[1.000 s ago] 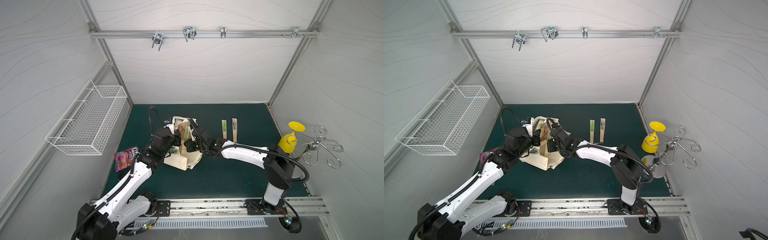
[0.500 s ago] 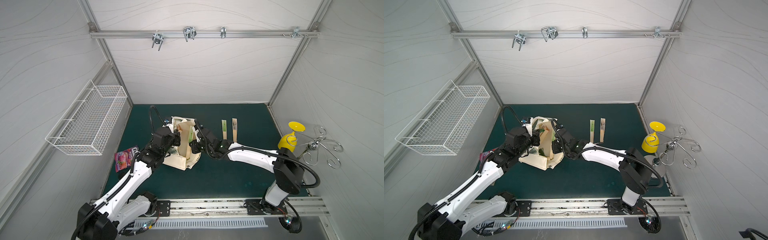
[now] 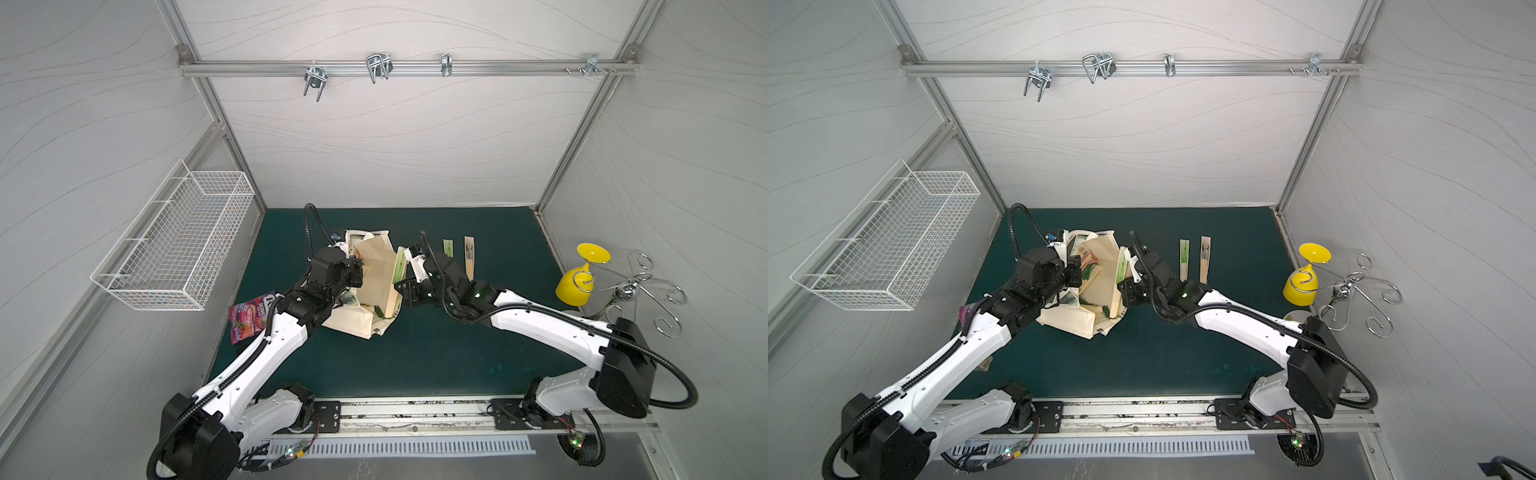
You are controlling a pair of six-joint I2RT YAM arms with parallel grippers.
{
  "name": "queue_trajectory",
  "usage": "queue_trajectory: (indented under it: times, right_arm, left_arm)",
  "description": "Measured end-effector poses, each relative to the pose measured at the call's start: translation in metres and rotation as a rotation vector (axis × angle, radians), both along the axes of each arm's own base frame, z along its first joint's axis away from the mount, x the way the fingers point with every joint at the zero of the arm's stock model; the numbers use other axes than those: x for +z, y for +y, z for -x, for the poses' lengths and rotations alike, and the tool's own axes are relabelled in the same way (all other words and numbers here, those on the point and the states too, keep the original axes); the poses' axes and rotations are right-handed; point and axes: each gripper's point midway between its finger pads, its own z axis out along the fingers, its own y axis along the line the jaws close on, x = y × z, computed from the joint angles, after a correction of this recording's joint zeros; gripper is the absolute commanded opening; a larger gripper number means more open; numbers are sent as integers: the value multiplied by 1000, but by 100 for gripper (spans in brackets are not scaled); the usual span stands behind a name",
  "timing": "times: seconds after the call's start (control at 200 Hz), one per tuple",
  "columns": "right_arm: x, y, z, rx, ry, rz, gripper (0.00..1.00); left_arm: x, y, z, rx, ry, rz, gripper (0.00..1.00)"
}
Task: Take out the folding fans from the tote bags
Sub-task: Pick up the folding fan from the canvas bag.
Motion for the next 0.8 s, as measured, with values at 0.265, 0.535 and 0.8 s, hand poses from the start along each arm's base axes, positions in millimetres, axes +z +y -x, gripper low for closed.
queue_trajectory:
  times: [0.265,0.535,0.8]
  right_arm:
    - [28,-60,-15,-85,29,-73,0]
    - [42,-118,-50,-193,90,-118,0]
    - [12,-119,-74,-166,244,-84,0]
  left_arm:
    - [-4,-2,-5,3,17,0,0]
    - [-4,-2,-1,-4,27,5,0]
    - [-3,-4,5,-19,37,15,0]
